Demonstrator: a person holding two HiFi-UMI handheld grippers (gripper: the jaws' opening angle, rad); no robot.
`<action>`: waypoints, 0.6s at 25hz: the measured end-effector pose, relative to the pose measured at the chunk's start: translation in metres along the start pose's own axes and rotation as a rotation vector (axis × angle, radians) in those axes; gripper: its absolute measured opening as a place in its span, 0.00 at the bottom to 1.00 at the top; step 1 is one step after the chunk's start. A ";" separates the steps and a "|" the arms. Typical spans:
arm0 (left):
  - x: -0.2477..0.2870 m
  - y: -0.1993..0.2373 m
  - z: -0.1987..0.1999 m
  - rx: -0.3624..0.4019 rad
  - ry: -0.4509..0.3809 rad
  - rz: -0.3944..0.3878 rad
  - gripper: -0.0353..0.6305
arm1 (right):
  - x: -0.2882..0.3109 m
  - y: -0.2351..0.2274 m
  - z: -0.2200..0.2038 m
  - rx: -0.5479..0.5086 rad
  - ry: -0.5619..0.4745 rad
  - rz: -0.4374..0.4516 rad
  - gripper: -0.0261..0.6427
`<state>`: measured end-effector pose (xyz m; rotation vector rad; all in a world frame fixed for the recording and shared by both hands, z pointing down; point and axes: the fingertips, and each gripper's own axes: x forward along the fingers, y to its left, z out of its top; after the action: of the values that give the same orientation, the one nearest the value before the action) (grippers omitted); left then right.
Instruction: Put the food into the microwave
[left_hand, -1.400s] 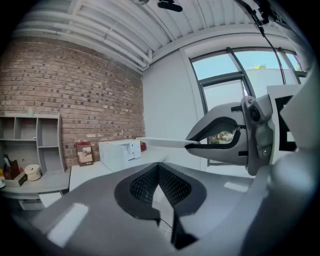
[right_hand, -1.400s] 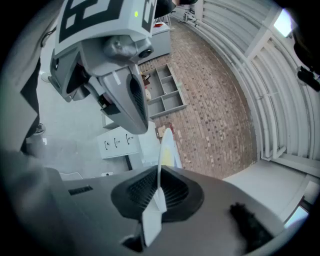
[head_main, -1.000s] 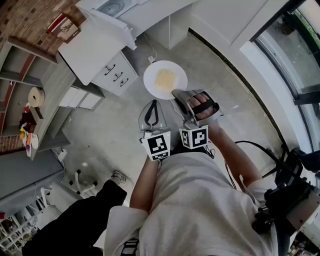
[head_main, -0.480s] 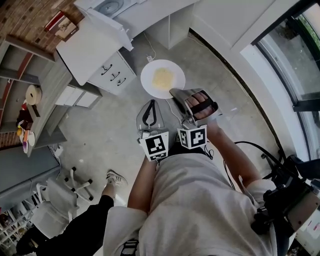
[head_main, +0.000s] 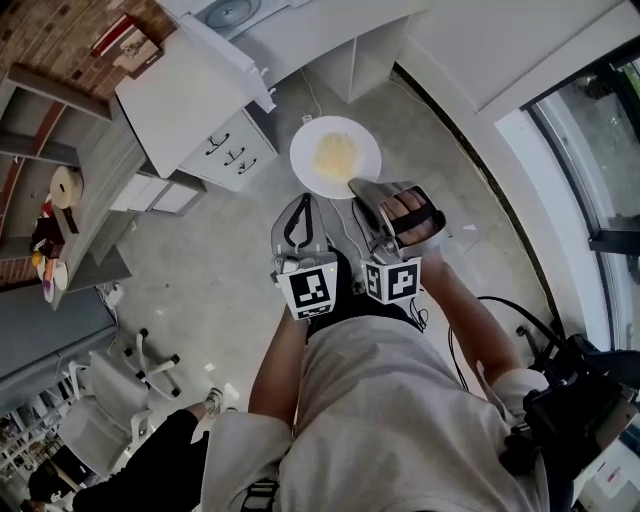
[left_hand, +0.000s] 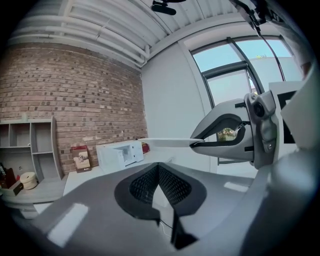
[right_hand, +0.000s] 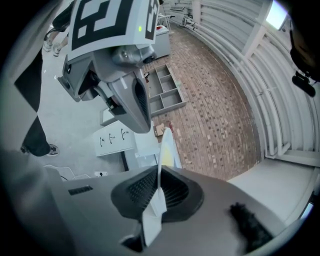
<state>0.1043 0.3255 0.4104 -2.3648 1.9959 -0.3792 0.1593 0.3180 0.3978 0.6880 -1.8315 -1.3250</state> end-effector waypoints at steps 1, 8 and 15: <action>0.011 0.003 0.001 -0.001 -0.005 -0.008 0.06 | 0.009 -0.003 -0.003 0.000 0.003 -0.005 0.07; 0.081 0.021 0.007 -0.015 -0.008 -0.054 0.06 | 0.073 -0.030 -0.034 -0.004 0.048 0.002 0.07; 0.124 0.039 0.009 -0.054 0.001 -0.075 0.06 | 0.115 -0.048 -0.054 -0.014 0.071 -0.002 0.07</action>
<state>0.0873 0.1969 0.4155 -2.4779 1.9462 -0.3331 0.1386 0.1840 0.3919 0.7205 -1.7642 -1.2973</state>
